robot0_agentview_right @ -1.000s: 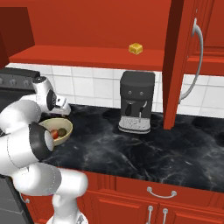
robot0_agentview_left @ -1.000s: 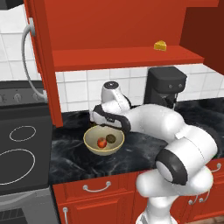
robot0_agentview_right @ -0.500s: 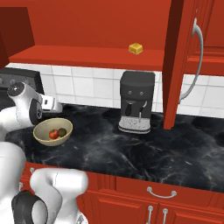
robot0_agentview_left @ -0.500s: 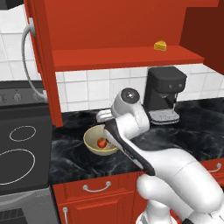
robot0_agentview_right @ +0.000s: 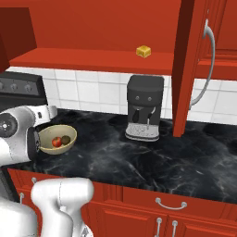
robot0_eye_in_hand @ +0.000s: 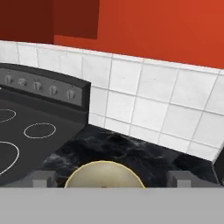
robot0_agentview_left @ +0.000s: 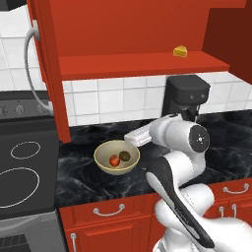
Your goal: Open the cabinet. Pick the apple and kiwi from the cabinet and place them into the bowl. Then close the cabinet.
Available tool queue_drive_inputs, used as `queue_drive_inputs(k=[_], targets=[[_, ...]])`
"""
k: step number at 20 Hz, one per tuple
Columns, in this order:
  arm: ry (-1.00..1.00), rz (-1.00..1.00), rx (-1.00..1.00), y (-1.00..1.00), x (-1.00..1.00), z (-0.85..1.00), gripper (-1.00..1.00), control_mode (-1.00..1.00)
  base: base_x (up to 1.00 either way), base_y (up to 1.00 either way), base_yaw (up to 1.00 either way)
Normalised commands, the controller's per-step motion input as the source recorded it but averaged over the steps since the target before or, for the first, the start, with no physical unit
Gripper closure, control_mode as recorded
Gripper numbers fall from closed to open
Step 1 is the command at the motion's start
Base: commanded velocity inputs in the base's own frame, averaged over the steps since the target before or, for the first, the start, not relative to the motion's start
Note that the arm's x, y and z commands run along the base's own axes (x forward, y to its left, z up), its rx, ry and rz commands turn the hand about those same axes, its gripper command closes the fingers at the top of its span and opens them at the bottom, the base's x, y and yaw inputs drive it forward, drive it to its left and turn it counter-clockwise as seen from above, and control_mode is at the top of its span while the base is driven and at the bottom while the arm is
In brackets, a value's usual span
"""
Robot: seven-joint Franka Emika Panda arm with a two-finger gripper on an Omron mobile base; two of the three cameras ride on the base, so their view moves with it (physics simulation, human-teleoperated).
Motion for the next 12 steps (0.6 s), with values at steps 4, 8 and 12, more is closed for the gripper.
queue_drive_inputs(k=[4,8,12], targets=[[-0.35,0.21,0.0,0.04,-1.0,0.76,-1.0,-1.0,0.0,0.0,0.0],[-0.35,0.24,0.0,0.1,-1.0,0.42,-1.0,-1.0,0.0,0.0,0.0],[-0.35,0.15,0.0,0.03,-1.0,0.16,-1.0,-1.0,0.0,0.0,0.0]])
